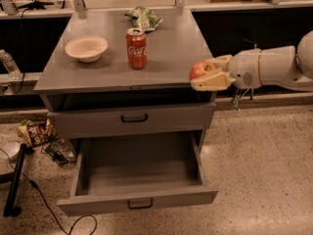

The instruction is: Place apple into middle drawer

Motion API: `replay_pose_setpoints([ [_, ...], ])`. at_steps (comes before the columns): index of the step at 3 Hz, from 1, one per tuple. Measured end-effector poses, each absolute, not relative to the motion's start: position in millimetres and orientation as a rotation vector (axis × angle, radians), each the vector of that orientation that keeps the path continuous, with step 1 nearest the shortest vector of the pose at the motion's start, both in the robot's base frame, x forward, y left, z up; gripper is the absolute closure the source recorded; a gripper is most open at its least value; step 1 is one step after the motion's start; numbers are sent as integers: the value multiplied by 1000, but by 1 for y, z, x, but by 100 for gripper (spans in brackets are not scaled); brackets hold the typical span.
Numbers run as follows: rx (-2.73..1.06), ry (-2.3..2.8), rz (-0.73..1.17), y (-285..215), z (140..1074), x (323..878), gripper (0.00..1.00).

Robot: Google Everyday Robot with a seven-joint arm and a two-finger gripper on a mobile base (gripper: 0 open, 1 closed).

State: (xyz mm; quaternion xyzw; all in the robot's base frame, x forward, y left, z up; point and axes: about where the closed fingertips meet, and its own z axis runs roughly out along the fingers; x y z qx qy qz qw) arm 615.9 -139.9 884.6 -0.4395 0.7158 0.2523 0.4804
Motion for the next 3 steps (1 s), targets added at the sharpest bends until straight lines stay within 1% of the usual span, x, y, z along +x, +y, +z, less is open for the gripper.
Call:
replay_pose_setpoints([
  [1,-1142,1766,736,-114,841,560,100],
  [2,-1135,1849,794,-77,755,540,100],
  [3,-1132,1852,791,-76,752,541,100],
])
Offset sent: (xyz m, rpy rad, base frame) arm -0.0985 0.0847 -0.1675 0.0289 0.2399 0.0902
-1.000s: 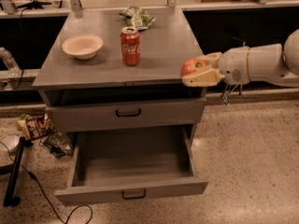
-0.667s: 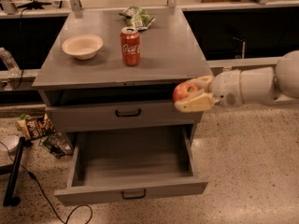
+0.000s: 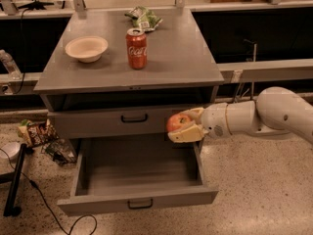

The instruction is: Place apple into middle drawer

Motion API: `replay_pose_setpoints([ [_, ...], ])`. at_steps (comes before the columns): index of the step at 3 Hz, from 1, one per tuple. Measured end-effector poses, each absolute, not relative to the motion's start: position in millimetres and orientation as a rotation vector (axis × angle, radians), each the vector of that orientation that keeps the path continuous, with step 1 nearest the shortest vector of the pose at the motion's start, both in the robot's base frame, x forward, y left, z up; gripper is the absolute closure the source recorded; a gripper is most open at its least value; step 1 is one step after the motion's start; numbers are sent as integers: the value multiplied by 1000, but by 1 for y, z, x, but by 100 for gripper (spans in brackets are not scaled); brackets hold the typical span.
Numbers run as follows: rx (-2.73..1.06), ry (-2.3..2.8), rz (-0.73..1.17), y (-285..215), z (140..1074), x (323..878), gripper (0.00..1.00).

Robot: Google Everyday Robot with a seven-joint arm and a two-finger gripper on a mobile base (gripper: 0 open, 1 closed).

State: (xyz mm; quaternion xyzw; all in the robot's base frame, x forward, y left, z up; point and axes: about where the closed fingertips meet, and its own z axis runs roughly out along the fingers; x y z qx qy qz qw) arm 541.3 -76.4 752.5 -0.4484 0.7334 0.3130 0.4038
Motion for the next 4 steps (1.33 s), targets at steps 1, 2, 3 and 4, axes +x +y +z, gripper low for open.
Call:
replay_pose_setpoints([
  [1,-1078,1883,854,-72,702,541,100],
  [2,-1053,1898,902,-61,633,549,100],
  [3,-1084,1896,924,-47,557,564,100],
  [4,-1170,1896,887,-28,498,571,100],
])
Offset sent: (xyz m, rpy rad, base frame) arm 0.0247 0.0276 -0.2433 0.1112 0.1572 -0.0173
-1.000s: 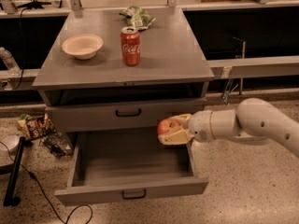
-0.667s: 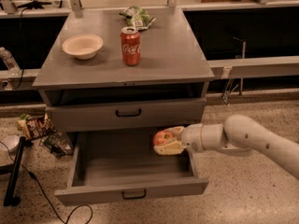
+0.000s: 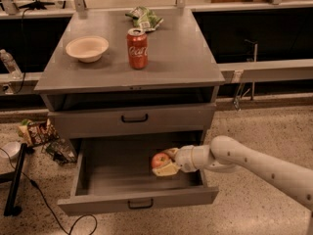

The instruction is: Place apple into middle drawer

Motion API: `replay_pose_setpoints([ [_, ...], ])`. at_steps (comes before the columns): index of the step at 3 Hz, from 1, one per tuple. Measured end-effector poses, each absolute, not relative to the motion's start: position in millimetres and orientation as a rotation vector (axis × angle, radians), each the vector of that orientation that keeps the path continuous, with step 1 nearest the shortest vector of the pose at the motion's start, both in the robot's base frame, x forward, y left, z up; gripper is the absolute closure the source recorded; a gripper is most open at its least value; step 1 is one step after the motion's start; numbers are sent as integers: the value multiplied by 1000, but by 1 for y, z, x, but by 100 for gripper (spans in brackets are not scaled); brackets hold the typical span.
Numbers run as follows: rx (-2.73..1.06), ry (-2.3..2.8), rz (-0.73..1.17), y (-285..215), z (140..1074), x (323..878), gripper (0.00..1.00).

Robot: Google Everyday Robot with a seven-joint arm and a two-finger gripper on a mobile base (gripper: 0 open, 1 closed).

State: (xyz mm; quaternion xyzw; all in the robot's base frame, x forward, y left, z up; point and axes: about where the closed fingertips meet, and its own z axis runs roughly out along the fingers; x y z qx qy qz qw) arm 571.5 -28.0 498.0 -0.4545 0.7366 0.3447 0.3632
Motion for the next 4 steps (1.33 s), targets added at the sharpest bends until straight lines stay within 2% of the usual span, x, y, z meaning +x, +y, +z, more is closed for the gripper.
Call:
replay_pose_setpoints([
  [1,-1273,1879,804,-10,453,586,98],
  [3,-1355,1914,726,2,409,598,51],
  [4,-1379,1944,728,3,391,598,21],
])
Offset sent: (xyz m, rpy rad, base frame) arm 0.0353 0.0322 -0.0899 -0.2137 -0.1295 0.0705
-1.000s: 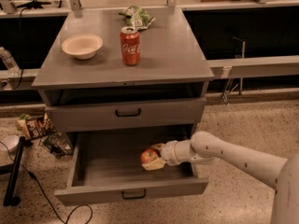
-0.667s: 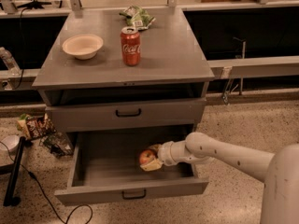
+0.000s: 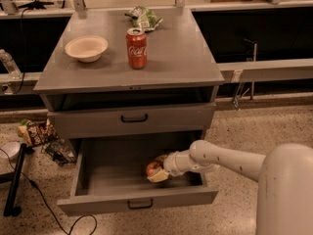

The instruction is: Place apple into middle drawer

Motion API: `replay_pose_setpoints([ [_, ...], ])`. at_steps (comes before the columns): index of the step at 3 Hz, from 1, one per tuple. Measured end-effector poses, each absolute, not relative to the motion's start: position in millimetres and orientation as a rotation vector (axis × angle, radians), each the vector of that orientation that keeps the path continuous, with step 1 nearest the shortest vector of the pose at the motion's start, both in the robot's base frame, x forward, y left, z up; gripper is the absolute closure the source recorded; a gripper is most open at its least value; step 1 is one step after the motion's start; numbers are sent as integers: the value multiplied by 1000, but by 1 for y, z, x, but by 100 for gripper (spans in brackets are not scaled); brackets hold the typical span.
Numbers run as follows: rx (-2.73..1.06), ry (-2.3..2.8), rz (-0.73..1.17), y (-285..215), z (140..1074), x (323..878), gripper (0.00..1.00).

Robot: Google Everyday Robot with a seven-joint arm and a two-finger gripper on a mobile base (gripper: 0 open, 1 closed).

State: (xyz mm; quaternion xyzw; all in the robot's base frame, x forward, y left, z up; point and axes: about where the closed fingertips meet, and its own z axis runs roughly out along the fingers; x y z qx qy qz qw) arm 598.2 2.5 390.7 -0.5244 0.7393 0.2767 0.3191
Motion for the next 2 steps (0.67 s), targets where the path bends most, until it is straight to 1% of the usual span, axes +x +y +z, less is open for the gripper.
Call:
replay_pose_setpoints([
  [1,-1383,1969,714,0,387,600,0],
  [2,-1372,2014,722,-8,391,594,0],
])
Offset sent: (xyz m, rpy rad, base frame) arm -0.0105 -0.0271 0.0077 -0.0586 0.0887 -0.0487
